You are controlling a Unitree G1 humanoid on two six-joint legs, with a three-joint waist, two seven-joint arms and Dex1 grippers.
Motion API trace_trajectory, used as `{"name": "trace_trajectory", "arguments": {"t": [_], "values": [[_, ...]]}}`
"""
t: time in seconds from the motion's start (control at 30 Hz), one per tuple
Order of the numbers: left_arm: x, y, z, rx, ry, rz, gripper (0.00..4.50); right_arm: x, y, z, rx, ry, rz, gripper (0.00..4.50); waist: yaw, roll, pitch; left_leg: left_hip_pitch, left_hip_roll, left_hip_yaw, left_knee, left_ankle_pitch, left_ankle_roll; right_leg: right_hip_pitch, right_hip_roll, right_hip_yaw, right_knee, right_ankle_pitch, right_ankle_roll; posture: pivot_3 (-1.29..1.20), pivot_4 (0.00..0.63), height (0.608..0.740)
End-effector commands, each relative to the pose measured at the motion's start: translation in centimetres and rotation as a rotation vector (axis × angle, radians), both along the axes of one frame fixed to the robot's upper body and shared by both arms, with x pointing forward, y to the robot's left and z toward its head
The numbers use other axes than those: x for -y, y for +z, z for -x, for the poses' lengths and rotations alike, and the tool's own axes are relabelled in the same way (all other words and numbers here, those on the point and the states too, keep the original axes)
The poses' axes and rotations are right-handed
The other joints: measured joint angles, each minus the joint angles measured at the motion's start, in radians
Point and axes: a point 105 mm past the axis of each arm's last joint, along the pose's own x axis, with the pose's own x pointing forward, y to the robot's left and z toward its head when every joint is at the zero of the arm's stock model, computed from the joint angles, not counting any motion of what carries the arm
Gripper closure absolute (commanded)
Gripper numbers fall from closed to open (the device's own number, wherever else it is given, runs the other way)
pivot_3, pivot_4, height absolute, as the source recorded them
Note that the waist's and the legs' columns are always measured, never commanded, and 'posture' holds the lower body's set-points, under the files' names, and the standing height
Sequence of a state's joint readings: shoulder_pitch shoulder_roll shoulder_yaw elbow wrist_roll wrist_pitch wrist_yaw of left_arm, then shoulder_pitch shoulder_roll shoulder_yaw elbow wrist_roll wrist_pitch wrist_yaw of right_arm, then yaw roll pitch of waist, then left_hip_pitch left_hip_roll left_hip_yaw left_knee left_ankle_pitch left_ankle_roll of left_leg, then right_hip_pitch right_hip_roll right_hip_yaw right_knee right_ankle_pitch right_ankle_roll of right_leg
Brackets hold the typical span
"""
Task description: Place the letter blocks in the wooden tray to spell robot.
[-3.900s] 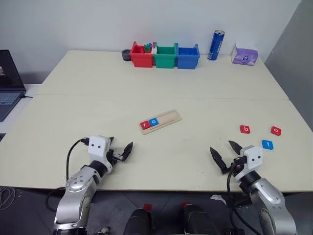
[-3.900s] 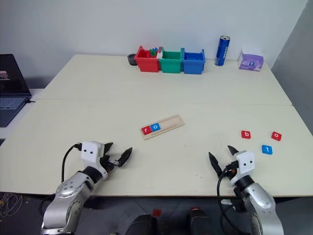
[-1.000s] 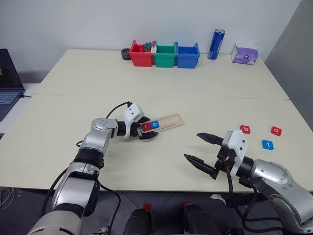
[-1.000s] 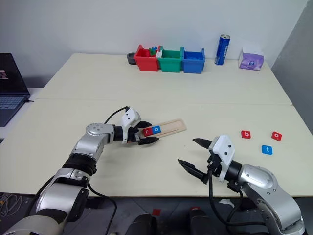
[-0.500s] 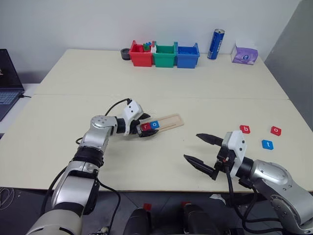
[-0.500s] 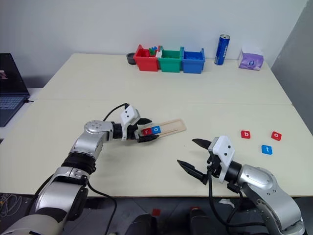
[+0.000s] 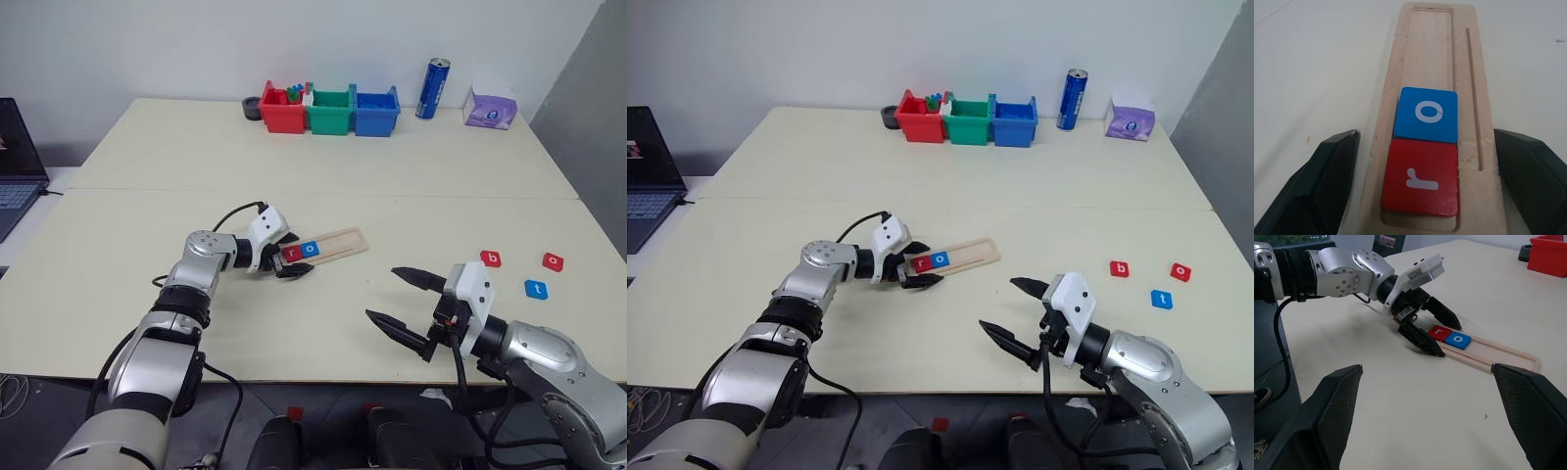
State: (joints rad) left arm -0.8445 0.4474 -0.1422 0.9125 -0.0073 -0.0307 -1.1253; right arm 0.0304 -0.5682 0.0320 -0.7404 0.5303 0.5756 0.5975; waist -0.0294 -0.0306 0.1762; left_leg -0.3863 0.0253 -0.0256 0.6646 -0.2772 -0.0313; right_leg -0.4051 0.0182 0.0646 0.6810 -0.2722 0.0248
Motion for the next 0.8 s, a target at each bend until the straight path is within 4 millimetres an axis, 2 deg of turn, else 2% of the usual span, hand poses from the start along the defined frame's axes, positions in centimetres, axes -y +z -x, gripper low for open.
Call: {"name": "trace_trajectory", "arguments": {"t": [0.03,0.13,0.3,0.6,0.7,0.8], "values": [[0.2,-0.1,0.2,-0.016,-0.04,-0.041,0.0,-0.4,0.8,0.5,0.034,0.018,-0.014,0.02,0.0,0.0,0.0,0.0,0.0,0.0,0.0,0.0,0.0,0.0,0.0,0.0,0.0,0.0,0.0,0.0,0.15,0.74],[0.0,-0.7,0.5,-0.038,-0.053,-0.063,0.0,-0.2,0.3,0.4,0.02,0.013,0.014,0.02,0.0,0.0,0.0,0.0,0.0,0.0,0.0,0.0,0.0,0.0,0.0,0.0,0.0,0.0,0.0,0.0,0.15,0.74],[0.1,-1.2,1.0,-0.065,-0.072,-0.066,1.12,0.5,-1.2,0.8,-0.014,0.008,0.093,0.0,0.0,0.0,0.0,0.0,0.0,0.0,0.0,0.0,0.0,0.0,0.0,0.0,0.0,0.0,0.0,0.0,0.15,0.74],[0.3,-1.3,1.6,-0.066,-0.112,-0.057,1.11,0.7,-1.4,1.3,-0.01,0.003,0.095,0.0,0.0,0.0,-0.001,0.0,0.0,0.0,0.0,0.0,0.0,0.0,0.0,0.0,0.0,0.0,0.0,0.0,0.15,0.74],[2.0,-0.8,2.7,-0.048,-0.229,-0.052,1.11,1.8,-1.7,1.6,-0.024,-0.011,0.124,0.0,0.0,0.0,-0.001,0.0,0.0,0.0,0.0,0.0,0.0,0.0,0.0,0.0,0.0,0.0,0.0,0.0,0.15,0.74],[4.1,-0.6,3.9,-0.024,-0.347,-0.077,1.11,3.7,-3.0,2.8,-0.086,0.004,0.215,0.0,0.007,-0.001,-0.001,0.0,0.0,0.0,0.0,0.0,0.0,0.001,-0.001,0.0,0.0,0.0,0.0,0.0,0.15,0.74]]}}
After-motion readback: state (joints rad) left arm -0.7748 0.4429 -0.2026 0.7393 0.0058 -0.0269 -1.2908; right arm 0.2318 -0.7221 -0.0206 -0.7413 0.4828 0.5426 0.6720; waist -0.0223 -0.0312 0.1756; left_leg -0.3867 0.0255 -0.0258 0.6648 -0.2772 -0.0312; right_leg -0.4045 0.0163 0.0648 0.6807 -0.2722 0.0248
